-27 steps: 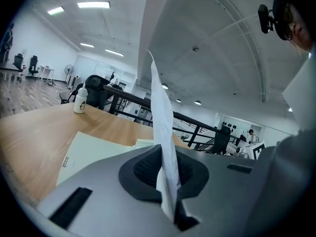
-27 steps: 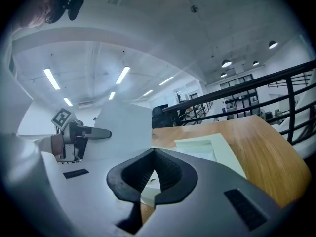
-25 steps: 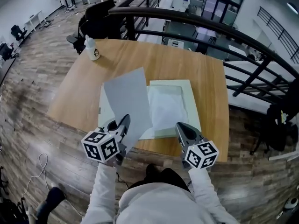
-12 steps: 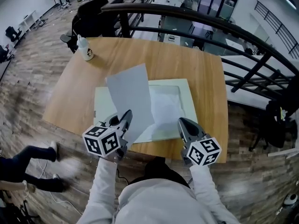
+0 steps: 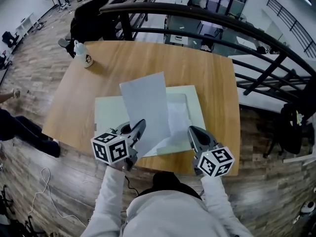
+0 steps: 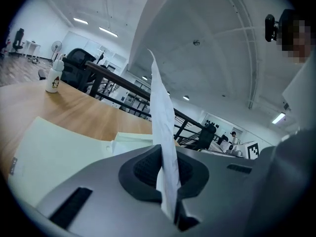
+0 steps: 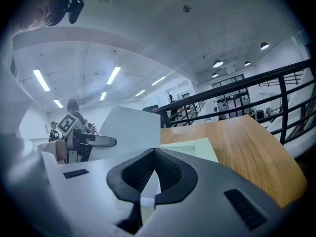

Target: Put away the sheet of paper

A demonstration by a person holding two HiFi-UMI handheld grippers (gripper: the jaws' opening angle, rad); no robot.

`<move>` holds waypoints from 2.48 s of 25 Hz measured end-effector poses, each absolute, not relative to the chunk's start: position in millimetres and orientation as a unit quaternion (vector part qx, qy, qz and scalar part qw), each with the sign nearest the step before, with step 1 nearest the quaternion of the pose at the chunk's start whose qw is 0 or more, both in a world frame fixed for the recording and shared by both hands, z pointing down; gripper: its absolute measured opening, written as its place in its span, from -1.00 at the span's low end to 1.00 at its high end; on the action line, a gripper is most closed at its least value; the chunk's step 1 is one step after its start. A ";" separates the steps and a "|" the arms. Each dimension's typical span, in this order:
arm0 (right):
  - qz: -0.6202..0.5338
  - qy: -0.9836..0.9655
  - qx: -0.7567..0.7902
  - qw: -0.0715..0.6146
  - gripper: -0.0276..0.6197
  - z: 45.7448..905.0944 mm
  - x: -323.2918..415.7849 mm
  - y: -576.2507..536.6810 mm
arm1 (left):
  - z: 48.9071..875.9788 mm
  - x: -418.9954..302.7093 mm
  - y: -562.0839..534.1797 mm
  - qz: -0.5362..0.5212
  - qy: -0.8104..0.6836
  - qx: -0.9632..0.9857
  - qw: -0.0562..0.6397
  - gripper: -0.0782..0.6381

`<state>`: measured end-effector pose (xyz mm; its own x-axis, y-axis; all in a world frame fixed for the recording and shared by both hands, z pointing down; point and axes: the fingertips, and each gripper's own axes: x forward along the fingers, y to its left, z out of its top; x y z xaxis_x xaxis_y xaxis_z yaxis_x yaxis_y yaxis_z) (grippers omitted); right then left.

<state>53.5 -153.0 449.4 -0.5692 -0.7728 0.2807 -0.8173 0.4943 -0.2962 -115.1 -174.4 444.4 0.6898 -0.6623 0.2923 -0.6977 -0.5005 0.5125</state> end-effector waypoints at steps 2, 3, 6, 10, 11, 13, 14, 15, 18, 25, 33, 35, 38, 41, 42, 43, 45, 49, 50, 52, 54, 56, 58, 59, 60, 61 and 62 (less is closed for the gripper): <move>0.204 -0.861 0.464 0.056 -0.83 451.9 55.8 -156.6 | 453.1 -111.6 -177.3 0.035 -0.382 0.867 0.317 -0.73; 0.205 -0.859 0.465 0.057 -0.83 453.4 56.8 -158.1 | 457.8 -110.6 -178.2 0.038 -0.377 0.868 0.322 -0.73; 0.208 -0.857 0.467 0.058 -0.83 457.2 61.2 -160.9 | 469.4 -106.8 -179.6 0.040 -0.365 0.867 0.337 -0.73; 0.214 -0.856 0.466 0.060 -0.83 460.5 64.4 -163.8 | 483.3 -102.1 -178.9 0.049 -0.350 0.864 0.359 -0.73; 0.216 -0.856 0.465 0.061 -0.83 461.5 63.8 -165.1 | 488.1 -101.7 -178.8 0.054 -0.348 0.862 0.364 -0.73; 0.218 -0.857 0.463 0.062 -0.83 463.7 62.7 -167.6 | 499.0 -101.0 -178.6 0.068 -0.345 0.858 0.374 -0.73; 0.220 -0.857 0.462 0.063 -0.83 464.7 62.1 -168.3 | 504.6 -100.8 -178.1 0.074 -0.344 0.856 0.379 -0.73; 0.221 -0.857 0.461 0.063 -0.83 465.8 61.4 -168.6 | 510.0 -100.7 -177.4 0.079 -0.343 0.854 0.383 -0.73; 0.228 -0.857 0.457 0.063 -0.83 469.9 61.0 -168.9 | 523.5 -99.8 -175.8 0.090 -0.344 0.846 0.397 -0.73; 0.241 -0.855 0.454 0.063 -0.83 476.9 58.5 -173.9 | 544.6 -106.8 -186.2 0.109 -0.360 0.822 0.428 -0.73; 0.248 -0.853 0.455 0.065 -0.83 481.6 65.0 -178.2 | 567.4 -110.6 -197.4 0.145 -0.382 0.792 0.453 -0.73; 0.249 -0.853 0.455 0.064 -0.83 483.0 67.4 -180.4 | 573.1 -110.7 -200.1 0.152 -0.387 0.786 0.458 -0.73; 0.251 -0.852 0.454 0.065 -0.83 484.2 71.2 -182.7 | 579.4 -110.3 -202.6 0.160 -0.392 0.777 0.465 -0.73; 0.254 -0.852 0.453 0.065 -0.83 483.8 73.6 -183.6 | 583.5 -109.2 -203.2 0.167 -0.394 0.771 0.472 -0.73; 0.255 -0.852 0.453 0.064 -0.83 484.0 73.8 -184.3 | 585.0 -109.1 -203.7 0.169 -0.395 0.769 0.473 -0.73; 0.256 -0.852 0.452 0.064 -0.83 484.3 74.0 -185.2 | 586.7 -109.1 -204.3 0.172 -0.396 0.767 0.475 -0.73; 0.258 -0.852 0.451 0.063 -0.83 485.6 74.5 -187.2 | 590.3 -109.0 -205.7 0.177 -0.397 0.764 0.477 -0.73; 0.261 -0.852 0.450 0.063 -0.83 488.0 77.2 -191.1 | 595.4 -105.9 -208.5 0.179 -0.396 0.761 0.481 -0.73; 0.262 -0.851 0.450 0.062 -0.83 488.2 77.8 -191.7 | 595.9 -104.8 -208.9 0.177 -0.396 0.760 0.483 -0.73; 0.263 -0.851 0.450 0.061 -0.83 488.6 79.4 -192.8 | 596.5 -101.9 -209.7 0.172 -0.396 0.759 0.487 -0.73; 0.264 -0.851 0.451 0.061 -0.83 489.6 81.4 -193.9 | 597.8 -99.0 -211.9 0.168 -0.396 0.759 0.490 -0.73; 0.264 -0.850 0.452 0.061 -0.83 491.0 83.0 -195.1 | 599.5 -96.2 -214.9 0.164 -0.395 0.759 0.491 -0.73; 0.265 -0.850 0.452 0.061 -0.83 490.9 84.2 -195.5 | 599.6 -92.6 -216.7 0.159 -0.394 0.759 0.494 -0.73; 0.266 -0.849 0.452 0.060 -0.83 490.4 84.6 -195.3 | 599.2 -90.5 -217.1 0.156 -0.393 0.759 0.495 -0.73; 0.266 -0.849 0.452 0.059 -0.83 490.2 84.9 -195.0 | 599.0 -88.3 -217.4 0.154 -0.393 0.758 0.496 -0.73; 0.267 -0.849 0.451 0.058 -0.83 490.2 84.9 -194.7 | 599.1 -86.3 -217.8 0.152 -0.393 0.758 0.497 -0.73; 0.267 -0.850 0.451 0.058 -0.83 490.4 84.8 -194.4 | 599.4 -84.4 -218.3 0.150 -0.393 0.758 0.498 -0.73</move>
